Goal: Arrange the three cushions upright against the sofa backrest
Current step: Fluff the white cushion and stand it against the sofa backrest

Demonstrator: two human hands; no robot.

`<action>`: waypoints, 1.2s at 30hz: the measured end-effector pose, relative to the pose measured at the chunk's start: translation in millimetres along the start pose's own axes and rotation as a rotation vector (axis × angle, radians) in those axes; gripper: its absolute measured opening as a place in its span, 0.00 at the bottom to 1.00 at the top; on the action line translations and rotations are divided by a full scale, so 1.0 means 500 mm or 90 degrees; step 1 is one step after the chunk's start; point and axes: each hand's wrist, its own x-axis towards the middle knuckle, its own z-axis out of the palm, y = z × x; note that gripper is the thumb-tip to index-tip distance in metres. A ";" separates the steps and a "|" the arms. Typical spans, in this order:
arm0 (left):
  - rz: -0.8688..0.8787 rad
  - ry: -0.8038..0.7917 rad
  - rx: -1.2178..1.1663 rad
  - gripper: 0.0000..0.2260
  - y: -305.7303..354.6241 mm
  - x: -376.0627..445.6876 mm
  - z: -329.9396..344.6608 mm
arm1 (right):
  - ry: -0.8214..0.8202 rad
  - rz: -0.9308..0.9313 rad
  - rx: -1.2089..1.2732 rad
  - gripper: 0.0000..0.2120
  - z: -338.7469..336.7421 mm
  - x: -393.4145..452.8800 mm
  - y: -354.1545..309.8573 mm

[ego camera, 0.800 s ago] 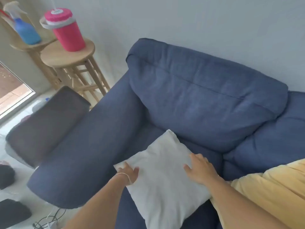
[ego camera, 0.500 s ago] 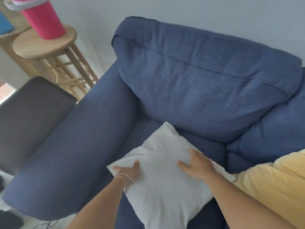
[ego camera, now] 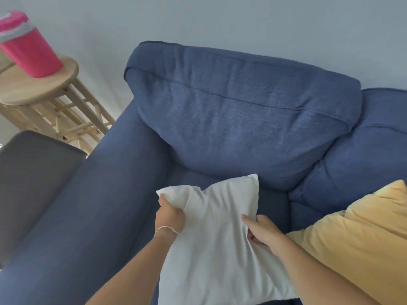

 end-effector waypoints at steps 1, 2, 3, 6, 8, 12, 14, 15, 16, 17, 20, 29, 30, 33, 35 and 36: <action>0.022 0.001 0.001 0.32 0.018 0.000 -0.001 | 0.025 -0.002 -0.006 0.16 0.000 0.004 0.010; 0.042 -0.002 0.004 0.31 0.034 0.001 -0.002 | 0.053 0.000 -0.011 0.13 -0.001 0.009 0.020; 0.063 -0.007 0.007 0.30 0.049 0.002 -0.003 | 0.078 0.002 -0.021 0.13 -0.007 0.010 0.029; 0.131 -0.029 0.046 0.28 0.082 0.016 -0.009 | 0.132 0.005 -0.059 0.15 -0.025 0.004 0.050; 0.178 -0.048 0.108 0.27 0.088 0.026 -0.014 | 0.142 -0.002 -0.065 0.17 -0.033 0.005 0.076; 0.219 -0.131 0.357 0.31 0.057 0.041 -0.028 | 0.173 -0.040 -0.074 0.12 -0.027 0.000 0.108; 0.240 -0.174 0.511 0.33 0.038 0.043 -0.026 | 0.244 -0.068 -0.193 0.15 -0.018 -0.002 0.104; 0.260 -0.168 0.549 0.33 0.034 0.044 -0.021 | 0.287 -0.103 -0.260 0.19 -0.008 -0.002 0.094; 0.286 -0.150 0.551 0.32 0.031 0.045 -0.012 | 0.326 -0.155 -0.301 0.23 0.003 -0.003 0.081; 0.317 -0.122 0.526 0.31 0.027 0.043 0.005 | 0.355 -0.227 -0.317 0.25 0.016 0.002 0.065; 0.410 -0.087 0.443 0.30 0.009 0.037 0.081 | 0.321 -0.370 -0.375 0.30 0.056 0.033 0.027; 0.424 -0.115 0.397 0.35 -0.103 0.114 0.172 | 0.311 -0.184 -0.405 0.33 0.134 0.103 0.116; 0.435 -0.123 0.403 0.36 -0.108 0.128 0.172 | 0.323 -0.160 -0.391 0.33 0.142 0.111 0.123; 0.460 -0.134 0.408 0.33 -0.114 0.160 0.172 | 0.319 -0.121 -0.359 0.33 0.152 0.128 0.129; 0.464 -0.141 0.411 0.33 -0.113 0.171 0.169 | 0.310 -0.093 -0.332 0.31 0.146 0.130 0.118; 0.460 -0.141 0.409 0.33 -0.109 0.175 0.168 | 0.311 -0.079 -0.317 0.30 0.142 0.129 0.109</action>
